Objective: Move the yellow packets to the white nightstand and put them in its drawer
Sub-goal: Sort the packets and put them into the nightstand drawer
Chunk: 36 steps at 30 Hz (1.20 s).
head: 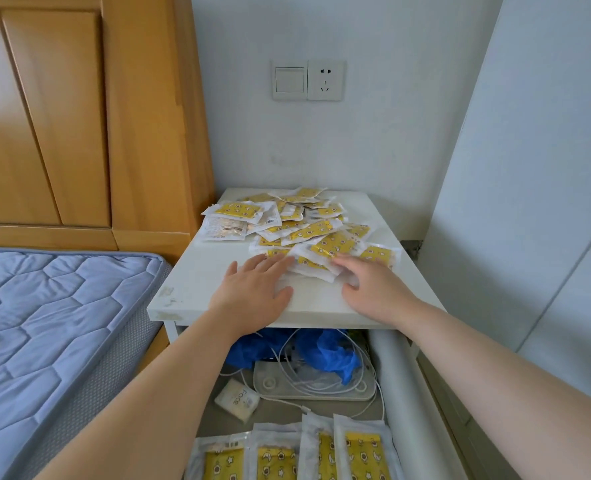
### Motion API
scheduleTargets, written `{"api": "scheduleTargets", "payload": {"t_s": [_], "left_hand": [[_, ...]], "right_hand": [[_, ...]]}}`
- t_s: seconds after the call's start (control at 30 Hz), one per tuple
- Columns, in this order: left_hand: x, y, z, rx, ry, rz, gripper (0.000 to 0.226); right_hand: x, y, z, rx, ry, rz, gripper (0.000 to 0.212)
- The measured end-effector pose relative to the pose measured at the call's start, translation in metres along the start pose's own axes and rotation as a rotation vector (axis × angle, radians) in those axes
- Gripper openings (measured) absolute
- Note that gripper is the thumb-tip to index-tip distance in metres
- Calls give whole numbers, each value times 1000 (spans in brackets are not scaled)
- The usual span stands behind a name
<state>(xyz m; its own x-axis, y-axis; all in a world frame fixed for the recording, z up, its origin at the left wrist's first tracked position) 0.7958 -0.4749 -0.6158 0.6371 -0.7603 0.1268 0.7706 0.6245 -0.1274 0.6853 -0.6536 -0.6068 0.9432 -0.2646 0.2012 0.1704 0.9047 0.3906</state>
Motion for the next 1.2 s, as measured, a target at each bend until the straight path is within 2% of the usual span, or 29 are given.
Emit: {"api": "scheduleTargets", "payload": {"t_s": [0.13, 0.2, 0.3, 0.37, 0.47, 0.53, 0.6, 0.7, 0.77, 0.83, 0.9, 0.93, 1.0, 1.07, 1.13, 1.2], "left_hand": [[1, 0, -2, -18, -49, 37, 65], [1, 1, -2, -11, -50, 22, 64], [0, 1, -3, 17, -32, -22, 61], [0, 2, -2, 39, -12, -50, 59], [-1, 2, 0, 50, 9, -70, 56], [0, 1, 0, 52, 17, -71, 55], [1, 0, -1, 35, 23, -59, 54], [0, 0, -1, -1, -10, -38, 56], [-2, -1, 0, -10, -42, -30, 56], [-2, -1, 1, -13, -59, -19, 58], [-1, -2, 2, -1, -55, -9, 60], [-1, -2, 3, 13, -50, -6, 61], [-1, -2, 3, 36, -41, 0, 62], [-1, -2, 2, 43, -35, 8, 64], [0, -3, 2, 43, -19, 14, 65], [0, -3, 2, 43, 1, 12, 66]], "right_hand": [[-8, -1, 5, 282, -17, 52, 47], [-10, 0, 8, 403, -98, 15, 43], [-4, -6, 6, 240, -278, -85, 39], [0, -5, 4, 180, -203, -87, 37], [-1, -1, 2, 280, -62, -15, 28], [1, -4, 5, 262, -111, -39, 31], [7, -12, 8, 147, -151, -170, 46], [17, -16, 16, 62, -29, -417, 71], [23, -14, 24, -62, 46, -494, 78], [30, -12, 35, -141, 119, -561, 69], [36, -12, 44, -143, 211, -605, 38], [39, -15, 48, -147, 210, -620, 30], [45, -25, 59, -99, 59, -643, 26], [49, -34, 68, 72, -208, -636, 13], [55, -32, 72, 276, -421, -553, 9], [67, -19, 70, 432, -463, -452, 14]]}}
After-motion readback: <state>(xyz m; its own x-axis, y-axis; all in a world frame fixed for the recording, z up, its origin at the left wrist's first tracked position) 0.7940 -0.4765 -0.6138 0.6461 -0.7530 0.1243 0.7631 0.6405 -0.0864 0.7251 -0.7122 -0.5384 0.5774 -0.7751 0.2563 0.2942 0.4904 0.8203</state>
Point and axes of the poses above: each hand's wrist, its own x-axis towards the middle knuckle, its own z-axis out of the back of the hand, y = z × x, the point moved 2 cm from there along x, towards the middle knuckle
